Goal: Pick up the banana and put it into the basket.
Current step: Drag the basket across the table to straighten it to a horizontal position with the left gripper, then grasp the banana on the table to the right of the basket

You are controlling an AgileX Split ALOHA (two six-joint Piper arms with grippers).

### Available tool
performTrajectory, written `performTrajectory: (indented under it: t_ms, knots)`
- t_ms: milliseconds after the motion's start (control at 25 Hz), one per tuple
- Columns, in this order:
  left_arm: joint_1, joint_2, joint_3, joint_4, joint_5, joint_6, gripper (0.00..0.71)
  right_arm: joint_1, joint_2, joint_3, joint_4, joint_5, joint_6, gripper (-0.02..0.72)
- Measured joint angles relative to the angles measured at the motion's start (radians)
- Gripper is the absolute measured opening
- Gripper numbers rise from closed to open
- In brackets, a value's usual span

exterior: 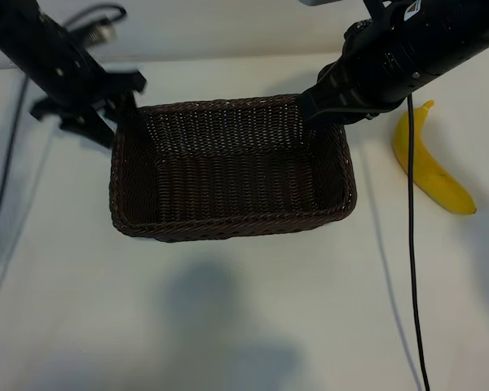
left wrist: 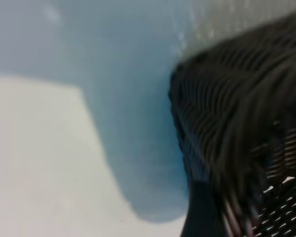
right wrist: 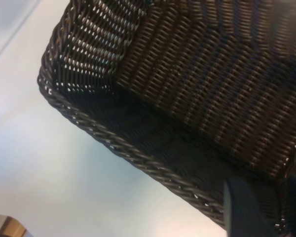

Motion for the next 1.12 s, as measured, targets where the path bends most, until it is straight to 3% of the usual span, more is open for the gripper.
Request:
performTrajectory:
  t_ms: [160, 360, 560, 800, 880, 1120]
  knots:
    - [0.024, -0.139, -0.007, 0.075, 0.000, -0.051, 0.528, 0.000, 0.000, 0.000, 0.002, -0.008, 0.000, 0.250]
    - [0.058, -0.247, 0.080, -0.124, 0.000, 0.042, 0.523, 0.000, 0.000, 0.000, 0.003, -0.008, 0.000, 0.250]
    - [0.009, -0.253, 0.227, -0.190, 0.000, 0.106, 0.523, 0.000, 0.000, 0.000, 0.003, -0.008, 0.003, 0.250]
    - [-0.034, -0.253, 0.275, -0.235, -0.002, 0.153, 0.523, 0.000, 0.000, 0.000, -0.012, 0.017, -0.009, 0.268]
    - [-0.033, -0.253, 0.275, -0.235, -0.002, 0.154, 0.523, -0.002, 0.000, 0.000, -0.062, 0.048, -0.009, 0.312]
    - [-0.032, -0.253, 0.275, -0.236, -0.005, 0.156, 0.523, -0.051, 0.004, 0.000, -0.322, 0.069, 0.096, 0.534]
